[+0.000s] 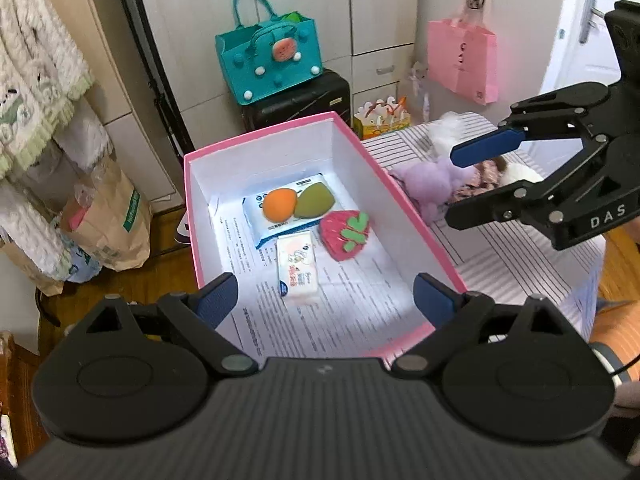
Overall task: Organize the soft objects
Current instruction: 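Withdraw both open tools from the box toward the white panda plush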
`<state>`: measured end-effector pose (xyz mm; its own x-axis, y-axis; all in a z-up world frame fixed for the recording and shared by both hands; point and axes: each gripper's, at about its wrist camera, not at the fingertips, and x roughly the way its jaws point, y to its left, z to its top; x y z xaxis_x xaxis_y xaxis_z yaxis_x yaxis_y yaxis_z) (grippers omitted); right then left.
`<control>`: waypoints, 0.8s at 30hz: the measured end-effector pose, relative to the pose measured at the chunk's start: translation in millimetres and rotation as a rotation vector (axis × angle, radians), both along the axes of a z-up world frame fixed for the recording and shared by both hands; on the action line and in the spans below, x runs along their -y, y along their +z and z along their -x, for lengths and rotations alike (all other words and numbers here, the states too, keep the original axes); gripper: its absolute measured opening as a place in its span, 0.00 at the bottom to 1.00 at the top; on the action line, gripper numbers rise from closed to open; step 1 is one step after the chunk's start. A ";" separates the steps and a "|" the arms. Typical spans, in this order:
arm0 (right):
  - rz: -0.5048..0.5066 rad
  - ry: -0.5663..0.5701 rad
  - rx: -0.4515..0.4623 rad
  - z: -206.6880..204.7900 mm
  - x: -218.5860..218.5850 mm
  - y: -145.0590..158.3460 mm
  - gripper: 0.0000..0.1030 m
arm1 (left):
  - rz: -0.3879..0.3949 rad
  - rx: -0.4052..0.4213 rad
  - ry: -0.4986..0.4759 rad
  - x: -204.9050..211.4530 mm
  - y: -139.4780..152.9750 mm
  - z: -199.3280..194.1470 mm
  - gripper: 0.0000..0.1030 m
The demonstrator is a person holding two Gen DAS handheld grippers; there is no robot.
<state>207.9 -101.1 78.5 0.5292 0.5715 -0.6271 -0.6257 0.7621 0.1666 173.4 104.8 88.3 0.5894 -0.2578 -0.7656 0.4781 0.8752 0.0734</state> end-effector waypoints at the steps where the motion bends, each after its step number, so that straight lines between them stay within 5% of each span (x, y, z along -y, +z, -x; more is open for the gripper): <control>1: 0.001 0.004 0.008 7.0 0.7 2.4 0.63 | 0.003 0.000 -0.004 0.0 1.3 3.7 0.93; 24: -0.002 0.020 0.123 141.6 36.3 2.0 0.70 | -0.016 0.045 -0.153 43.3 -16.0 109.3 0.92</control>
<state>66.3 -137.4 80.5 0.5904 0.5839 -0.5573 -0.6565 0.7490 0.0893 64.1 61.5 72.2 0.5781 -0.3348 -0.7442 0.6015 0.7911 0.1114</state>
